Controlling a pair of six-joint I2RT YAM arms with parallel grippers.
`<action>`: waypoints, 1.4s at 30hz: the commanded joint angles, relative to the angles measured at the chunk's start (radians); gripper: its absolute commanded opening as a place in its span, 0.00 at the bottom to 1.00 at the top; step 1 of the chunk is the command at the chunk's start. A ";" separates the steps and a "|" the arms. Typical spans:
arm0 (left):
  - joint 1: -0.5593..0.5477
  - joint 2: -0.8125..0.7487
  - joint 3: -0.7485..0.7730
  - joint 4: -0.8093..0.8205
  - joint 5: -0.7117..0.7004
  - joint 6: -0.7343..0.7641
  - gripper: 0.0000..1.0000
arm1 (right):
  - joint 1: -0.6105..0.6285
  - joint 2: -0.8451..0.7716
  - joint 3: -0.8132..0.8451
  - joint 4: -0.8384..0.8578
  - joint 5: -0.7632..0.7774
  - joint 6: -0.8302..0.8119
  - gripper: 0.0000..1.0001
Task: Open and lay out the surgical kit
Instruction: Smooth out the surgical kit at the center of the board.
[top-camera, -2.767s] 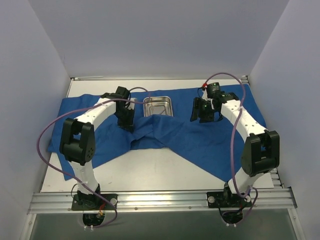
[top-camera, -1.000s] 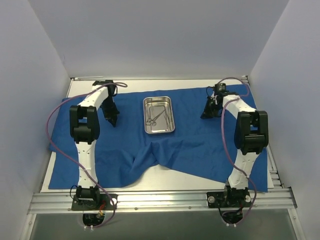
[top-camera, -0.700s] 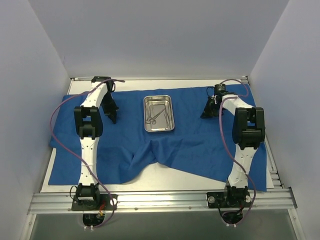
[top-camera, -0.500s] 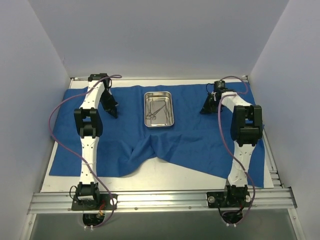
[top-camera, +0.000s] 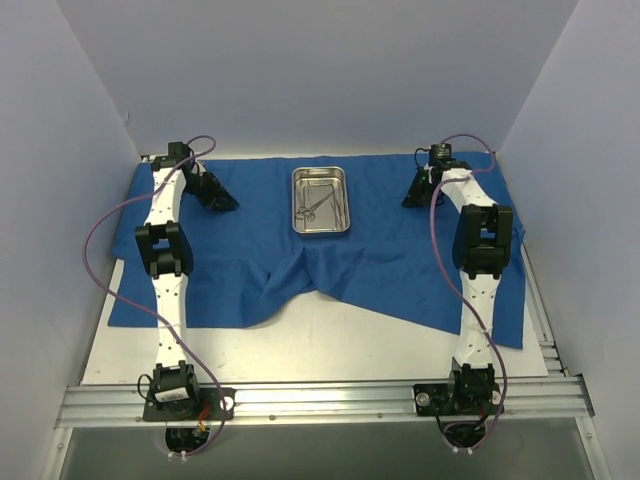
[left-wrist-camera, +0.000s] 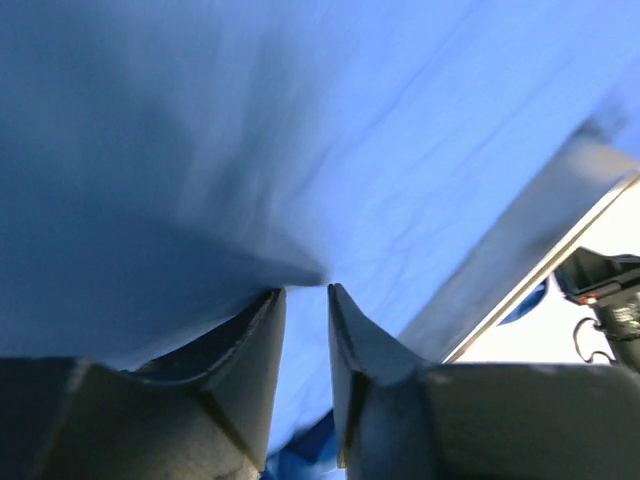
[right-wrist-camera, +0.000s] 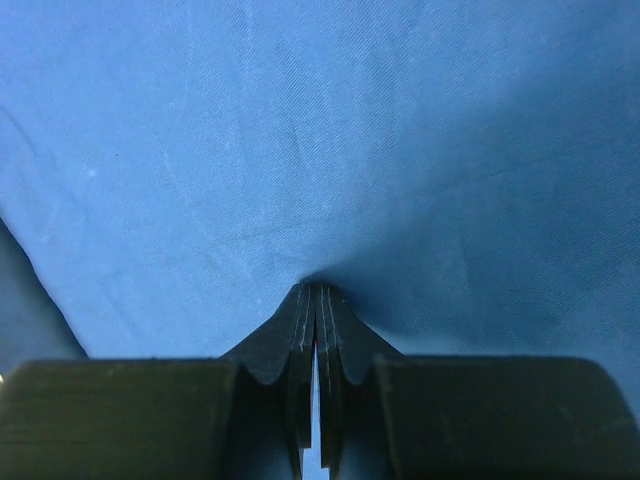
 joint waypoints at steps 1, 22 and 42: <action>0.023 0.069 0.036 0.214 -0.051 -0.001 0.37 | -0.035 0.091 -0.102 -0.118 0.155 -0.057 0.00; 0.046 -0.510 -0.451 0.072 -0.462 0.225 0.44 | -0.064 -0.249 -0.074 -0.249 0.168 -0.113 0.14; 0.046 -0.947 -1.431 0.190 -0.299 0.147 0.05 | 0.106 -0.723 -0.967 0.027 -0.049 -0.027 0.00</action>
